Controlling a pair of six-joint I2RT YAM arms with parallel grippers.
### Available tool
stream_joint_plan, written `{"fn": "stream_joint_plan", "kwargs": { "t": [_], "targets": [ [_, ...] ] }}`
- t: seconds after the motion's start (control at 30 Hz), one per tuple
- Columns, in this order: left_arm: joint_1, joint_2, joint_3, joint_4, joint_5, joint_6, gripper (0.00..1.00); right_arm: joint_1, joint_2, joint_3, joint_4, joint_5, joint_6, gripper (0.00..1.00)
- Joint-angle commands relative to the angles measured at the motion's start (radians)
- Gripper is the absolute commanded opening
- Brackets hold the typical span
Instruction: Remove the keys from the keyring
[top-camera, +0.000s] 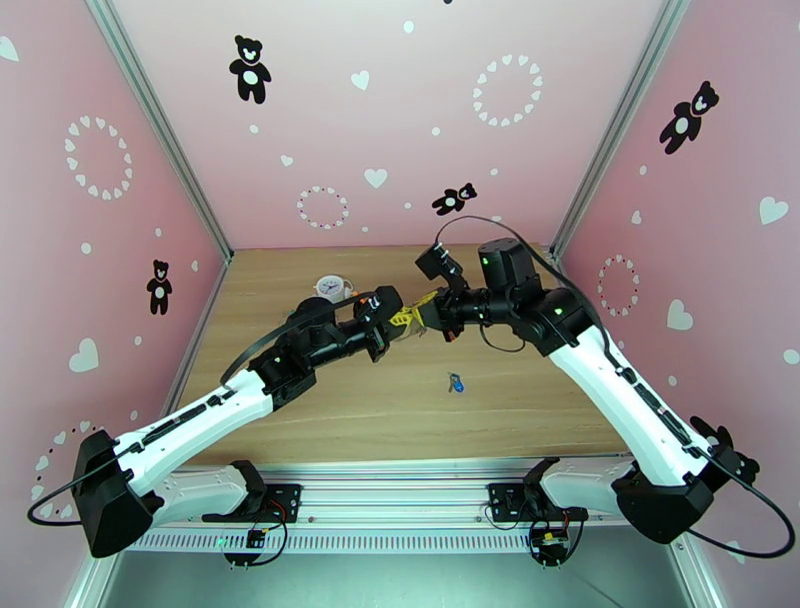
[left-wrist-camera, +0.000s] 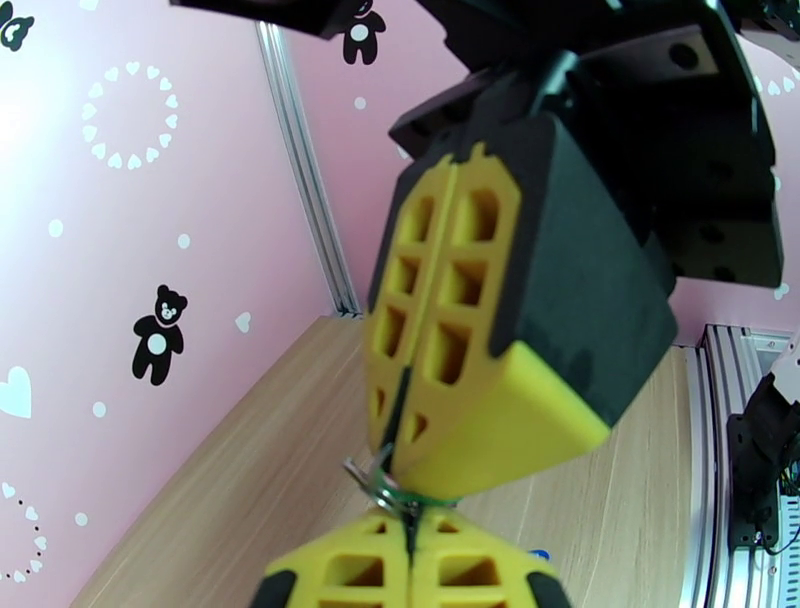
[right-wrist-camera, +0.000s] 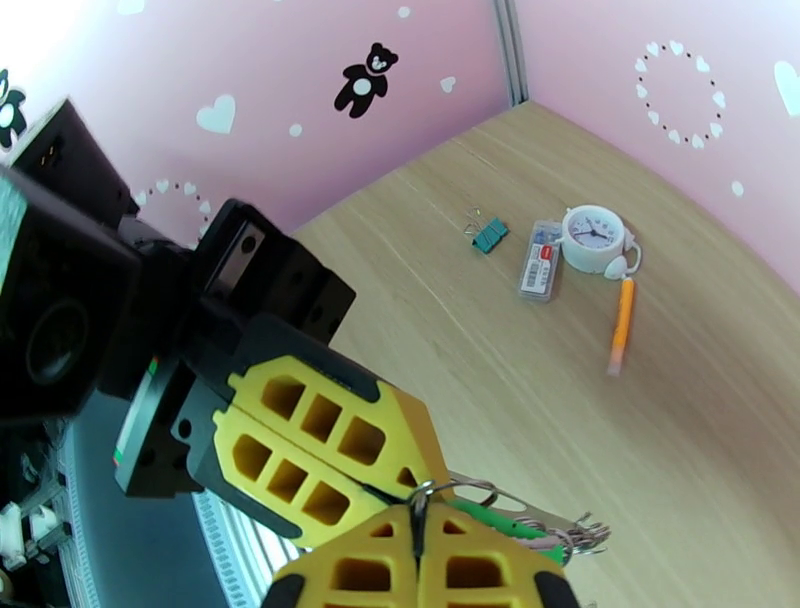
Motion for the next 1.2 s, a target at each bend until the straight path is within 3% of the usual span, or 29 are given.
{"fn": "stream_joint_plan", "kwargs": {
  "t": [0.0, 0.23, 0.67, 1.03, 1.17],
  "targets": [
    [-0.005, -0.006, 0.031, 0.033, -0.031, 0.002, 0.05, 0.003, -0.033, 0.009, -0.045, -0.006, -0.070, 0.00],
    [-0.003, -0.033, 0.012, 0.056, -0.058, -0.059, 0.04, 0.005, -0.143, -0.114, 0.028, 0.016, -0.219, 0.00],
    [-0.003, -0.068, 0.012, 0.073, -0.036, -0.167, 0.04, 0.007, -0.233, -0.223, 0.052, -0.067, -0.453, 0.00],
    [-0.004, -0.039, 0.105, 0.011, 0.010, -0.209, 0.04, 0.054, -0.212, -0.267, -0.004, 0.025, -0.620, 0.00],
    [-0.003, -0.052, 0.091, 0.023, 0.034, -0.228, 0.13, 0.048, -0.214, -0.249, 0.069, -0.005, -0.549, 0.00]
  ]
}}
